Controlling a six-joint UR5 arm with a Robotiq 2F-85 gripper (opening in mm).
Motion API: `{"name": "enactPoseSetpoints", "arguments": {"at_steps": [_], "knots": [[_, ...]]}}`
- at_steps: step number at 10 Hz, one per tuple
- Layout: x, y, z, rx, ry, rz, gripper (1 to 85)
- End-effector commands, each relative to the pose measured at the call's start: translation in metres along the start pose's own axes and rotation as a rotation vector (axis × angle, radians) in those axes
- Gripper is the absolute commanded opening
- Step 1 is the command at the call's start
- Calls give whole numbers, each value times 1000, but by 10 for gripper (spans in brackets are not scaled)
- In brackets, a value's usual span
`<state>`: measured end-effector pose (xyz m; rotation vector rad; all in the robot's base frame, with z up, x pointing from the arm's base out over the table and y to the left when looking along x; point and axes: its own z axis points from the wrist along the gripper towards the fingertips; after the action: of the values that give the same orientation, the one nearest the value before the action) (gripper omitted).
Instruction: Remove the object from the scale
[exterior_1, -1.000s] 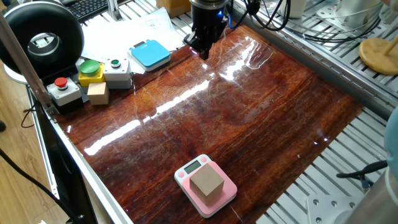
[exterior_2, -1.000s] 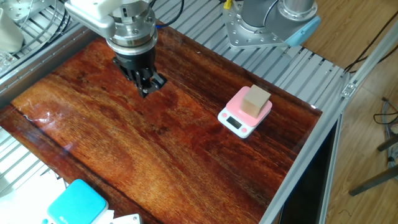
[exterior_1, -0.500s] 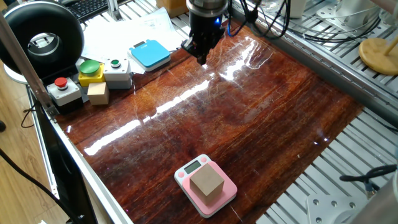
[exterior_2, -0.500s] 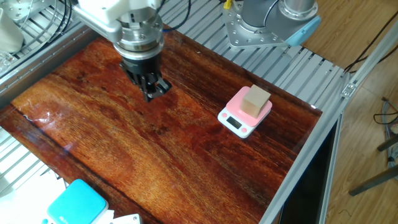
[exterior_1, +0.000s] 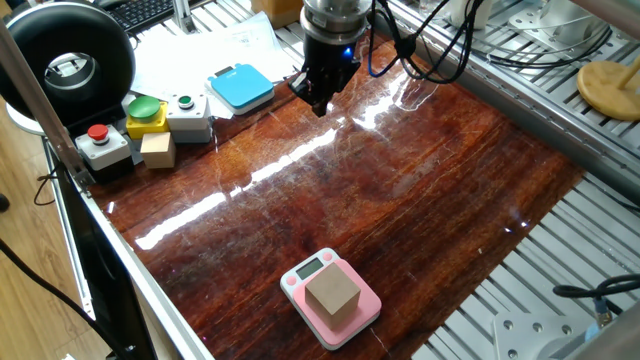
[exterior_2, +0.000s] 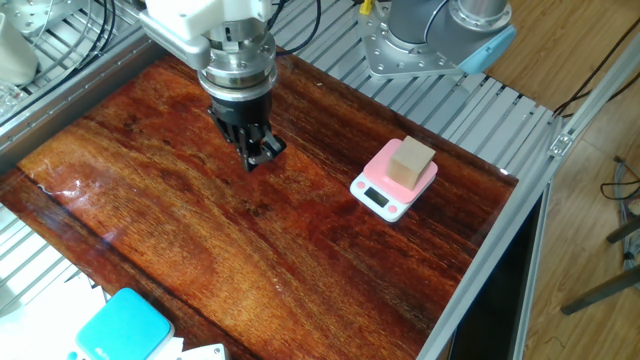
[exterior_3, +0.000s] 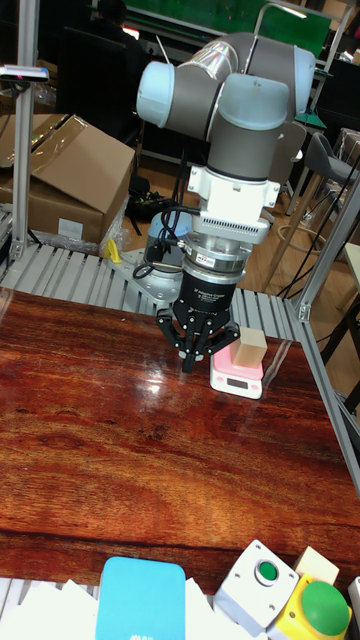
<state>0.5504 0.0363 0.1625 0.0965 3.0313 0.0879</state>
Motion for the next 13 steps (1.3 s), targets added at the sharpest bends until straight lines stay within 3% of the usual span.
{"name": "enactPoseSetpoints", "arguments": {"at_steps": [1, 3, 4, 6, 7, 8, 9, 11, 13], "knots": [[1, 2, -2, -2, 11, 1, 10], [8, -1, -3, 8, 37, -12, 10], [11, 9, -3, -29, 46, -39, 10], [6, -11, -3, 50, 29, -71, 10], [13, -2, -3, 12, 57, -70, 10], [27, 18, -5, -70, 107, -100, 10], [32, 27, -6, -103, 126, -67, 10], [31, 26, -6, -84, 111, -3, 10], [71, 46, -16, -49, 99, 15, 10]]}}
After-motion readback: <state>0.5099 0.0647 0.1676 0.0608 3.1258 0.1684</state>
